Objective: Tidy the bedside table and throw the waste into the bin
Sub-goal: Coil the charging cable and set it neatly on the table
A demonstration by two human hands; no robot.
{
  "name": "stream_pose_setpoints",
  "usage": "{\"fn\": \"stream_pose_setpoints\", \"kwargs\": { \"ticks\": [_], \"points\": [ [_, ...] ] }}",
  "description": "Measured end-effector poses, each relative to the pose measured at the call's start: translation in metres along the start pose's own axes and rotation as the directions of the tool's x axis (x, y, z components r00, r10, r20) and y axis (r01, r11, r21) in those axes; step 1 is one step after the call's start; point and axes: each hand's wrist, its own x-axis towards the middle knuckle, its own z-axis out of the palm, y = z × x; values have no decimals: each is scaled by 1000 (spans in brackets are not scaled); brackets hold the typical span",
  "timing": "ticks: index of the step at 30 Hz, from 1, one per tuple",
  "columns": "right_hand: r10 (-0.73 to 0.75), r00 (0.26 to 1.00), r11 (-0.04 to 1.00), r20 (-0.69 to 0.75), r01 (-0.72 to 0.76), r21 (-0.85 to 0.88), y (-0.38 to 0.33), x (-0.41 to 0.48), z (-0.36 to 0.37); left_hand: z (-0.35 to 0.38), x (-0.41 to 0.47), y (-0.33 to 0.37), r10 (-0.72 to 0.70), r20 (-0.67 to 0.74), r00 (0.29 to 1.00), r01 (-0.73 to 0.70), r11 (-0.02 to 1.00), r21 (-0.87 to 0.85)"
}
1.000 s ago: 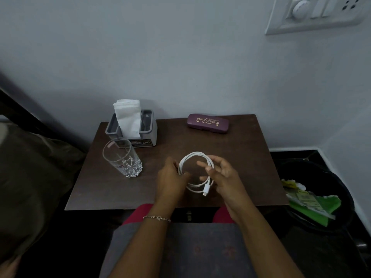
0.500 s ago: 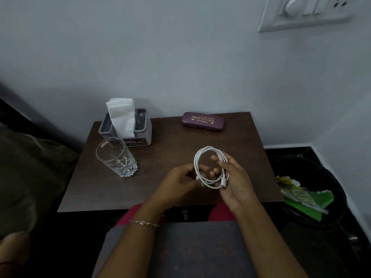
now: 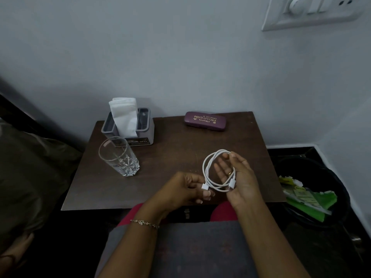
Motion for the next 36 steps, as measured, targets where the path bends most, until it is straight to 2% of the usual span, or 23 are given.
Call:
{"fn": "stream_pose_setpoints", "kwargs": {
  "ticks": [5,8,13,17,20,23,26,29,33,36],
  "points": [
    [-37,999,999,41,38,-35,0,2,-2,-1,-6,0,-50,-19,999,49,997,-54],
    [-144,979,949,147,179,-261,4,5,-2,0,-6,0,-60,-98,993,40,981,-189],
    [-264,935,773,237,352,-529,14,10,-3,2,-2,4,-102,-153,983,54,955,-291],
    [-286,942,764,176,335,-551,16,19,-7,-3,2,8,-152,-181,972,82,936,-341],
    [-210,965,785,155,261,-562,21,26,-6,-3,8,4,-153,-247,957,71,948,-310],
    [-68,988,826,136,132,-548,29,33,-7,-2,19,-6,-191,-380,905,72,950,-305],
    [-23,987,756,157,120,-644,32,35,-12,-3,32,-17,-240,-486,840,87,944,-317],
    [-22,987,684,160,132,-717,34,37,-16,-3,42,-28,-215,-614,759,97,971,-221],
    [-82,985,654,155,170,-737,37,40,-18,-1,50,-34,-206,-665,718,43,966,-253],
    [-114,979,598,167,202,-776,38,43,-17,-3,56,-41,-178,-725,665,38,978,-205]
  ]
}}
